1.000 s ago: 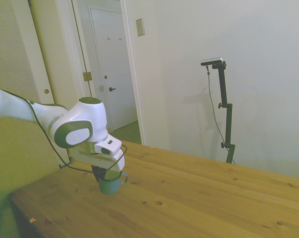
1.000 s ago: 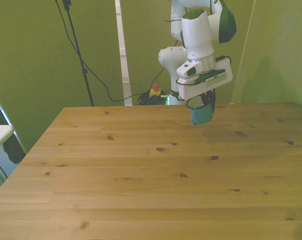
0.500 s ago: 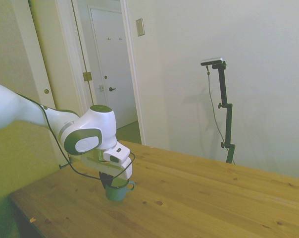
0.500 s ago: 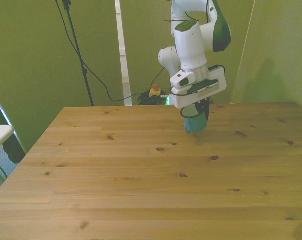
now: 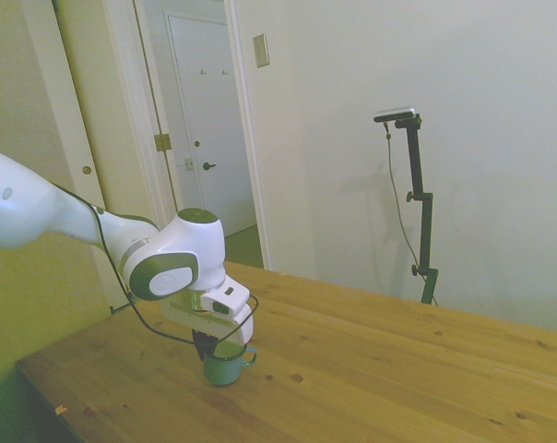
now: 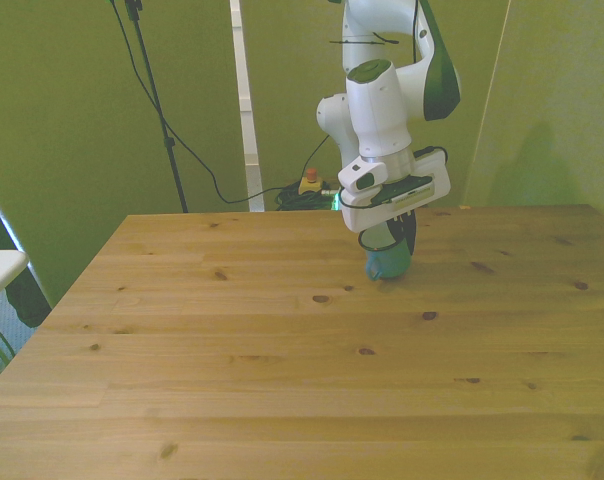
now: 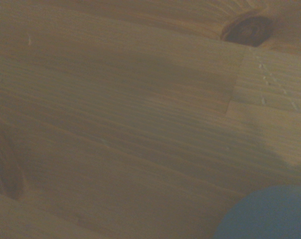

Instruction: Flip the mug upright

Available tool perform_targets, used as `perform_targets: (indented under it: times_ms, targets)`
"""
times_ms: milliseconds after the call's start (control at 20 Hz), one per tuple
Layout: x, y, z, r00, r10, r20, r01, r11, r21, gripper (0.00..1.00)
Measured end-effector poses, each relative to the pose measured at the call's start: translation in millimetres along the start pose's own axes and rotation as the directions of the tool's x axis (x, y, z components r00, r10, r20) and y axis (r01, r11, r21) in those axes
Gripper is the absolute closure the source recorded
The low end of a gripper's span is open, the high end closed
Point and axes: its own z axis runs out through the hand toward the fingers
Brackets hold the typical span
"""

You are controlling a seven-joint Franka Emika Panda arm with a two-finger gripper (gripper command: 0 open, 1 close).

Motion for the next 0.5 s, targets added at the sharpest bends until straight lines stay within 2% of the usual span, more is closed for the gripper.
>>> perform_targets:
  times_ms: [500]
  targets:
    - [1.9,1.5,5.3,1.0,0.01,0.005,-0.01,1.0,0.002,0.0]
